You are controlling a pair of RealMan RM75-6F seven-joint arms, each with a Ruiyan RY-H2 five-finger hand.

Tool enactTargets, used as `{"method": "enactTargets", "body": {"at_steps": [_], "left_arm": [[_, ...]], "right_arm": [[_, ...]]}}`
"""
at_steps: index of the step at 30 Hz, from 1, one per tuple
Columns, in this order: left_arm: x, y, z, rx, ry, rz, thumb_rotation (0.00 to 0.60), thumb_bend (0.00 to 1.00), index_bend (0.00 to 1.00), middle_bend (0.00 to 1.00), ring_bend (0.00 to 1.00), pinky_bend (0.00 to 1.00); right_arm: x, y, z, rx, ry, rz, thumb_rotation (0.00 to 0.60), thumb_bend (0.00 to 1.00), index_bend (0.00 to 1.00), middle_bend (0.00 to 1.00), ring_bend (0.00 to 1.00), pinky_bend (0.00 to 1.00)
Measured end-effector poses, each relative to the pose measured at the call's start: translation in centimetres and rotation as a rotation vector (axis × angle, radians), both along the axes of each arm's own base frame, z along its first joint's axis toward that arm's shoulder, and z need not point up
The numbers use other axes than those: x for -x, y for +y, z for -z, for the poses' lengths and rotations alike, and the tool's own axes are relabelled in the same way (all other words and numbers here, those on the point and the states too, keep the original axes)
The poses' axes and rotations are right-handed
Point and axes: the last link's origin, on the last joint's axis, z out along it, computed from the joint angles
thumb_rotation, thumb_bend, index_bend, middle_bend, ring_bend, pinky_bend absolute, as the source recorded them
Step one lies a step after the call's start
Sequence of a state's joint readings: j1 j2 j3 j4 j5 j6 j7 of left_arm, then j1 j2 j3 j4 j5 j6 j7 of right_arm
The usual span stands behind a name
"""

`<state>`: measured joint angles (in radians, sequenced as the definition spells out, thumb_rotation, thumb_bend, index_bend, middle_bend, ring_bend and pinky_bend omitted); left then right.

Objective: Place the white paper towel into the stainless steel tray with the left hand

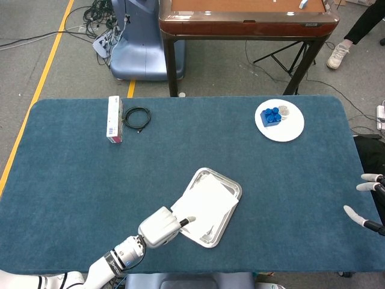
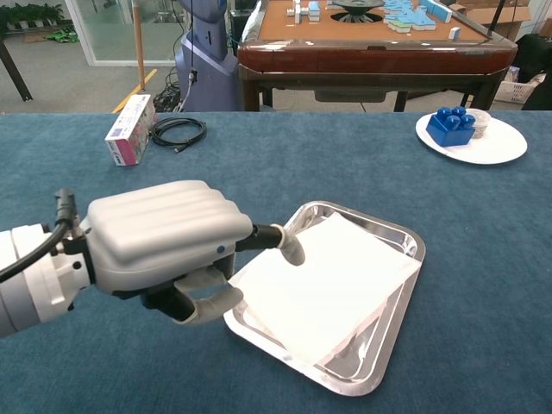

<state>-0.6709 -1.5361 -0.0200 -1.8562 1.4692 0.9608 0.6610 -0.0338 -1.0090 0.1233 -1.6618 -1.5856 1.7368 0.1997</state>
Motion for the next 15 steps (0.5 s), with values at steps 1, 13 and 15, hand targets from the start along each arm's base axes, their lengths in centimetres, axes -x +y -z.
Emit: {"method": "enactTargets", "body": {"at_steps": [1,13,15], "left_arm": [[-0.1,0.0,0.1,0.000,0.007,0.004,0.600,0.61,0.21,1.00,1.00,1.00],[-0.8,0.3,1.5,-0.083,0.104,0.124,0.600,0.63,0.21,1.00,1.00,1.00],[-0.7,0.4,1.8,-0.084,0.119,0.134,0.600,0.63,0.22,1.00,1.00,1.00]], "right_arm": [[0.0,0.0,0.0,0.000,0.000,0.000,0.600,0.12,0.45,0.35,0.27,0.43],[0.2,0.1,-0.6,0.036,-0.008,0.012,0.600,0.12,0.45,0.35,0.27,0.43],[0.3,0.0,-0.6,0.041,-0.008,0.016,0.600,0.12,0.45,0.35,0.27,0.43]]}}
